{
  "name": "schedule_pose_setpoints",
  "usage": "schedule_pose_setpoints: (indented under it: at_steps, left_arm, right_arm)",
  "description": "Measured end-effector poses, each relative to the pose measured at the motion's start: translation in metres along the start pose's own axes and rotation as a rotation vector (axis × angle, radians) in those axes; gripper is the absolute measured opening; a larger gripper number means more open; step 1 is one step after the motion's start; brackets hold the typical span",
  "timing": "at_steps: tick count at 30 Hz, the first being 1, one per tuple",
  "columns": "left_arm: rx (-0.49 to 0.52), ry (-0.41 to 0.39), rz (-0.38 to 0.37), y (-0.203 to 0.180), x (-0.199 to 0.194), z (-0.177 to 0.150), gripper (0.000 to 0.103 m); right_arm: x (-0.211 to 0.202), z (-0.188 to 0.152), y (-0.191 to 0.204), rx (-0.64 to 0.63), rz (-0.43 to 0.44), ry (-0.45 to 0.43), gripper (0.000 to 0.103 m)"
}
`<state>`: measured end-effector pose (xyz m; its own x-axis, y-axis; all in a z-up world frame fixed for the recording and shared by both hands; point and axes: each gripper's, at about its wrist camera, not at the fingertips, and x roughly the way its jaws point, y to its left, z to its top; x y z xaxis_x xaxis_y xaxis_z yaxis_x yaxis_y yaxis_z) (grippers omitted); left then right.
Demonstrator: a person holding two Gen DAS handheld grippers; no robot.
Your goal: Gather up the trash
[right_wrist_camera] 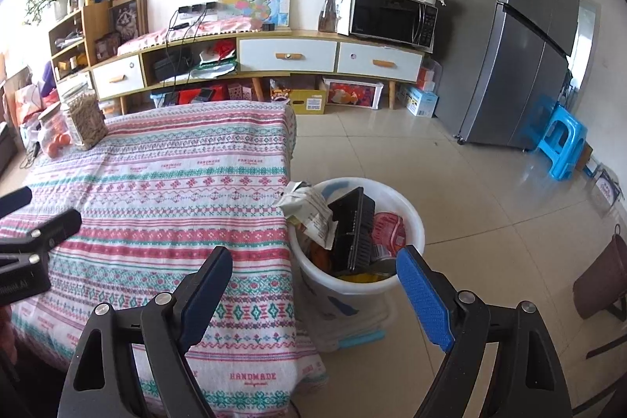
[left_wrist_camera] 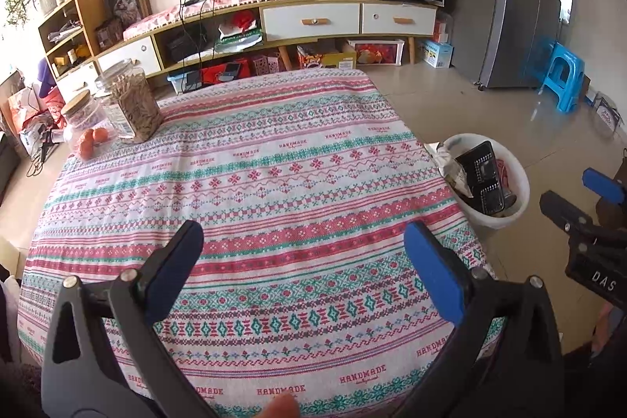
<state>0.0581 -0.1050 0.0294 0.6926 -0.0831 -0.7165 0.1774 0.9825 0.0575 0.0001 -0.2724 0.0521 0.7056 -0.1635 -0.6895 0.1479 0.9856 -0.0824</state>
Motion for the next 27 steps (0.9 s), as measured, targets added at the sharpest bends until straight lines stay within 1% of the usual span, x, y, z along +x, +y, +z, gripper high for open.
schedule_pose_setpoints:
  at_steps: [7,27]
  left_arm:
    - [-0.009,0.015,-0.006,0.0013,0.0008,-0.0027,0.102]
    - [-0.007,0.047,-0.035,-0.001,0.0043,-0.0051,0.102]
  right_arm:
    - [-0.0002,0.0008,0.0053,-0.017,0.005,-0.008,0.087]
    - [-0.0036,0.0033,0.004,-0.003,0.005,-0.027,0.087]
